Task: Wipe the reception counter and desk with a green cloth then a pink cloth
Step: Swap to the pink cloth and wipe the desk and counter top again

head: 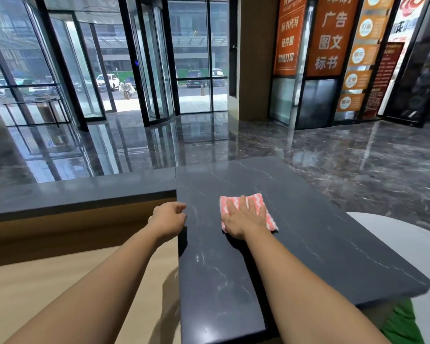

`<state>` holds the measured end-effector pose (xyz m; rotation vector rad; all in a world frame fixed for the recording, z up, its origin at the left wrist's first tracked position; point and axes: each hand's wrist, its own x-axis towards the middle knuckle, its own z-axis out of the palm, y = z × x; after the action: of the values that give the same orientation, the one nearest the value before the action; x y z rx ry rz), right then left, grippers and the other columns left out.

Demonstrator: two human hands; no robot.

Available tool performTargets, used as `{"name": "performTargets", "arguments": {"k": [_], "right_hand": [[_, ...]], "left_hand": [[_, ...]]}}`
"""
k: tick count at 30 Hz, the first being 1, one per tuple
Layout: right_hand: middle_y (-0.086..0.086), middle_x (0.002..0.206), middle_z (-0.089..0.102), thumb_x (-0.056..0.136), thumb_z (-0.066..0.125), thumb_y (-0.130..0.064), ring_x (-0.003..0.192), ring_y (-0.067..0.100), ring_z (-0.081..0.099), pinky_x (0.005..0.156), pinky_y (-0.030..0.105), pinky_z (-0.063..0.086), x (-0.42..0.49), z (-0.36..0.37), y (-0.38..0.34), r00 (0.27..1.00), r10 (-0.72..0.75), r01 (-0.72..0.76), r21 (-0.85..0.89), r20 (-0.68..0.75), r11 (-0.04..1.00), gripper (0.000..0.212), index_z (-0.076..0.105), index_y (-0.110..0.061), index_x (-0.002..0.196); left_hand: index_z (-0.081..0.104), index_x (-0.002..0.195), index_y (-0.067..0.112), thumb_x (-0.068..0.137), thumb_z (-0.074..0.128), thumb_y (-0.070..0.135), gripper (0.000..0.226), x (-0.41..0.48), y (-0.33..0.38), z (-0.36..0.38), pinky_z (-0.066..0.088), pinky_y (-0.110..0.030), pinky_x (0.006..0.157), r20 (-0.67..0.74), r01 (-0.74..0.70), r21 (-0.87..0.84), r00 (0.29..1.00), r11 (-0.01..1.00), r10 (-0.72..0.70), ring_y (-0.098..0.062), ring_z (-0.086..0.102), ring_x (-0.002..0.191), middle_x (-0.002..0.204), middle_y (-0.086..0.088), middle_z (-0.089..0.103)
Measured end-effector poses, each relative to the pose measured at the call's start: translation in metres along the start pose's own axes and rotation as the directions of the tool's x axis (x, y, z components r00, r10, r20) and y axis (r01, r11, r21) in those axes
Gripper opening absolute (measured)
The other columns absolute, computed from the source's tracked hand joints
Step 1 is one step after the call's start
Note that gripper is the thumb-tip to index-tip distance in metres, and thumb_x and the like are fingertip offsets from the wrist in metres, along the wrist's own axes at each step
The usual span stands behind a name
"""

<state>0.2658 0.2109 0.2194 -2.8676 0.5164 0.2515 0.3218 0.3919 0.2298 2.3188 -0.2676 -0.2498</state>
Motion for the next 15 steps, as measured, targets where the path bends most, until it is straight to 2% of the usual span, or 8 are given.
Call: {"name": "performTargets", "arguments": {"k": [2, 4, 6, 8, 10, 12, 15], "right_hand": [[0.009, 0.162, -0.017, 0.102, 0.025, -0.035, 0.149, 0.03, -0.017, 0.116, 0.054, -0.014, 0.016, -0.002, -0.006, 1.0, 0.019, -0.019, 0.01, 0.001, 1.0, 0.063, -0.007, -0.029, 0.156], [0.009, 0.162, -0.016, 0.102, 0.024, -0.036, 0.149, 0.029, -0.017, 0.116, 0.054, -0.014, 0.031, -0.004, -0.01, 0.999, 0.036, -0.036, 0.022, -0.003, 0.999, 0.062, -0.006, -0.03, 0.156], [0.009, 0.163, -0.015, 0.102, 0.025, -0.036, 0.149, 0.029, -0.017, 0.116, 0.054, -0.014, 0.044, -0.006, -0.014, 0.998, 0.056, -0.056, 0.038, -0.012, 0.998, 0.062, -0.005, -0.031, 0.156], [0.01, 0.162, -0.015, 0.101, 0.025, -0.034, 0.149, 0.03, -0.017, 0.116, 0.054, -0.014, 0.055, -0.009, -0.018, 0.997, 0.076, -0.075, 0.045, -0.024, 0.996, 0.062, -0.005, -0.029, 0.156], [0.013, 0.163, -0.01, 0.099, 0.03, -0.029, 0.149, 0.032, -0.014, 0.115, 0.055, -0.013, 0.066, -0.009, -0.021, 0.994, 0.095, -0.094, 0.039, -0.047, 0.995, 0.064, -0.001, -0.029, 0.155], [0.015, 0.161, 0.003, 0.094, 0.035, -0.026, 0.148, 0.035, -0.006, 0.115, 0.057, -0.009, 0.079, -0.008, -0.025, 0.992, 0.107, -0.106, 0.019, -0.071, 0.994, 0.064, 0.01, -0.031, 0.152], [0.013, 0.153, 0.019, 0.088, 0.035, -0.024, 0.145, 0.035, 0.007, 0.113, 0.059, 0.001, 0.096, -0.006, -0.036, 0.99, 0.113, -0.114, -0.007, -0.081, 0.993, 0.058, 0.022, -0.03, 0.144]], "left_hand": [[0.062, 0.098, 0.022, 0.093, 0.05, 0.01, 0.017, 0.012, 0.001, -0.002, 0.055, -0.038, 0.081, -0.009, 0.04, -0.175, 0.999, 0.984, -0.042, -0.016, 0.064, 0.093, 0.104, 0.001, 0.068], [0.052, 0.108, 0.013, 0.098, 0.047, 0.009, 0.012, 0.022, 0.005, -0.001, 0.048, -0.031, 0.078, 0.027, 0.118, -0.336, 0.993, 0.935, -0.116, -0.015, 0.058, 0.093, 0.106, 0.002, 0.06], [0.052, 0.116, 0.008, 0.1, 0.044, 0.014, 0.019, 0.034, 0.005, 0.002, 0.045, -0.032, 0.076, 0.086, 0.21, -0.479, 0.978, 0.852, -0.193, -0.018, 0.057, 0.092, 0.105, -0.004, 0.06], [0.058, 0.1, 0.01, 0.099, 0.042, 0.015, 0.016, 0.046, 0.002, 0.004, 0.043, -0.03, 0.068, 0.127, 0.283, -0.614, 0.957, 0.737, -0.261, -0.017, 0.056, 0.079, 0.09, -0.005, 0.061], [0.057, 0.079, 0.013, 0.099, 0.04, 0.016, 0.026, 0.058, -0.003, 0.005, 0.041, -0.027, 0.064, 0.141, 0.315, -0.687, 0.942, 0.655, -0.305, -0.016, 0.052, 0.066, 0.07, -0.003, 0.059], [0.053, 0.066, 0.014, 0.099, 0.037, 0.018, 0.037, 0.06, -0.007, 0.003, 0.041, -0.027, 0.067, 0.185, 0.359, -0.7, 0.926, 0.617, -0.329, -0.016, 0.05, 0.063, 0.052, 0.001, 0.055], [0.051, 0.067, 0.014, 0.1, 0.038, 0.027, 0.038, 0.063, -0.013, 0.0, 0.042, -0.031, 0.077, 0.213, 0.393, -0.679, 0.914, 0.621, -0.345, -0.018, 0.048, 0.069, 0.059, -0.001, 0.051]]}}
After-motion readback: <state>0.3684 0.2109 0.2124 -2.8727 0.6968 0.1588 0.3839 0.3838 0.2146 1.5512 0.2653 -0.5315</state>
